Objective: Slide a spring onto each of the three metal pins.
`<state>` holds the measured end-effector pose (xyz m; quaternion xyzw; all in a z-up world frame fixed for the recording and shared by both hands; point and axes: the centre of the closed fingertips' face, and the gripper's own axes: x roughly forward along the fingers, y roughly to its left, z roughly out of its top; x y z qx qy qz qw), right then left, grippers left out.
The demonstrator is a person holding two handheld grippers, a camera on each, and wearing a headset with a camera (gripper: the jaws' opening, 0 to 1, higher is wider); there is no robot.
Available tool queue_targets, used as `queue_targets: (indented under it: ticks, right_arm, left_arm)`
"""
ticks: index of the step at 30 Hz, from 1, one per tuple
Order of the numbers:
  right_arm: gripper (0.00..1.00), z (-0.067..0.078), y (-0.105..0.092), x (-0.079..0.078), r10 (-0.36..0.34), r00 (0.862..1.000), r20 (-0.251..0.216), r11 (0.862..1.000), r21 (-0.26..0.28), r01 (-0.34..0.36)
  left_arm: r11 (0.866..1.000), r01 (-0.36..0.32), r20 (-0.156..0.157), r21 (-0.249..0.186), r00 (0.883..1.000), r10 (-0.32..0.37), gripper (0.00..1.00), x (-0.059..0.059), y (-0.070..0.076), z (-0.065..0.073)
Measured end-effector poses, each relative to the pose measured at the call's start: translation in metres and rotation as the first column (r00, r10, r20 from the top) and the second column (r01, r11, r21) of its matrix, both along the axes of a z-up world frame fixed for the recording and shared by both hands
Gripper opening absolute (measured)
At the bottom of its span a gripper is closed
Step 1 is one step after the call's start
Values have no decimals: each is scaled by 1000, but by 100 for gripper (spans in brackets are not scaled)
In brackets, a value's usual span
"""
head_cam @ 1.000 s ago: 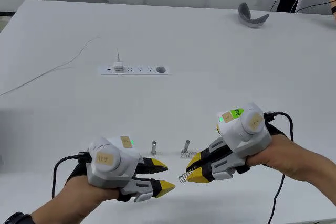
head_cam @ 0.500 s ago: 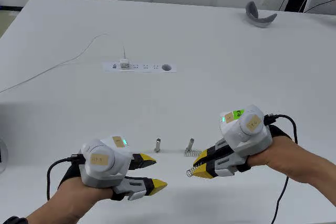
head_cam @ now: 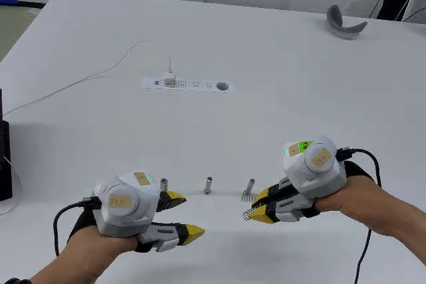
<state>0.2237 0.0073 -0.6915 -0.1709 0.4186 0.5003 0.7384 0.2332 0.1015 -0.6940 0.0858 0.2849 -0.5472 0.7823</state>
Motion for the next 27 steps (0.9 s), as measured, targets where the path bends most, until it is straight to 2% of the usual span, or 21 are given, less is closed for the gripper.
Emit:
queue_targets:
  ticks: [8, 18, 27]
  right_arm:
    - [12, -4, 5, 12, 7, 1000, -2, 1000, -22, -8]
    - [12, -9, 12, 42, 12, 1000, 23, 999, -54, -10]
    - [13, -18, 21, 65, 31, 999, 33, 997, -78, -29]
  left_arm:
    - [999, -41, -5, -4, 999, 41, 47, 4, 5, -1]
    - [994, -105, -10, -5, 994, 105, 52, 12, 16, -2]
    - [985, -171, -21, -6, 985, 171, 58, 17, 29, -4]
